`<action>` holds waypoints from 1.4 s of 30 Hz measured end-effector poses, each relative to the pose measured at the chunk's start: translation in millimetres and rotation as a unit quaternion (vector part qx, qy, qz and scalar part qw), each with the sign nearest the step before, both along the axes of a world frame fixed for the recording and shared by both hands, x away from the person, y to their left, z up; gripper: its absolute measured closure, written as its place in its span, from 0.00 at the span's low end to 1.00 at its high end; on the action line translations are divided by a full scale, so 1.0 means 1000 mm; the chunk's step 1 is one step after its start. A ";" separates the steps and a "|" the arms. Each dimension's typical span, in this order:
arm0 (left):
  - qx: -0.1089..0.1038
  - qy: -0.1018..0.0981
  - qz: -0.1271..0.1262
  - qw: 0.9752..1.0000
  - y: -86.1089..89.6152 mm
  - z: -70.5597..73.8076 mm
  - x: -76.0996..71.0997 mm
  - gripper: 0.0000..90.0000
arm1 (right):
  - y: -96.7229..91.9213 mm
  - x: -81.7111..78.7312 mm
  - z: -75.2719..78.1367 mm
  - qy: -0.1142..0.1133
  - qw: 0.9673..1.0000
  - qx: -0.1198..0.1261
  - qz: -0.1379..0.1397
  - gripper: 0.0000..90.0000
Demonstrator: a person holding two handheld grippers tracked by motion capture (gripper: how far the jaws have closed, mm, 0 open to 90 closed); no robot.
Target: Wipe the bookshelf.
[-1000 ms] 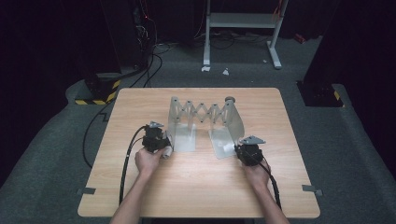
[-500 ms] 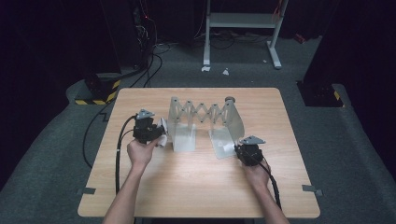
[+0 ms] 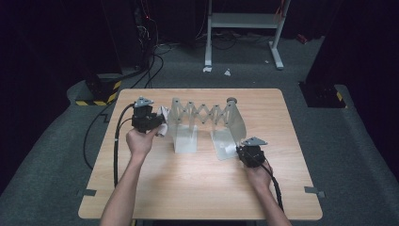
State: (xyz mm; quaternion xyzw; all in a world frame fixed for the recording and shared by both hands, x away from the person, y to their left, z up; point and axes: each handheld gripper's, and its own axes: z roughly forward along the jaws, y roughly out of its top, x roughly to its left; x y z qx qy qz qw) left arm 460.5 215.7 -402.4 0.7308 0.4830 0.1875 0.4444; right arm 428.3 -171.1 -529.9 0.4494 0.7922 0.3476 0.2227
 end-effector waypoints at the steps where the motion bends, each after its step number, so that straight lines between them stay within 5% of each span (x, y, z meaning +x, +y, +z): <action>1: 0.005 0.002 -0.001 1.000 -0.001 -0.003 0.001 0.88 | 0.000 0.000 0.000 0.000 1.000 0.000 0.000 0.94; 14: 0.024 0.048 0.004 0.999 -0.007 -0.049 0.007 0.88 | 0.000 0.000 0.000 -0.001 1.000 0.000 0.000 0.94; 29: 0.049 0.096 0.012 0.994 -0.015 -0.100 0.014 0.88 | 0.000 0.000 0.000 -0.002 1.000 -0.002 0.000 0.94; 35: 0.045 0.083 0.011 0.996 -0.014 -0.092 0.010 0.88 | 0.000 0.000 0.000 -0.002 1.000 -0.002 0.000 0.94; 42: 0.020 0.046 0.007 0.999 -0.006 -0.058 0.001 0.89 | 0.000 0.000 0.000 -0.002 1.000 -0.002 0.000 0.94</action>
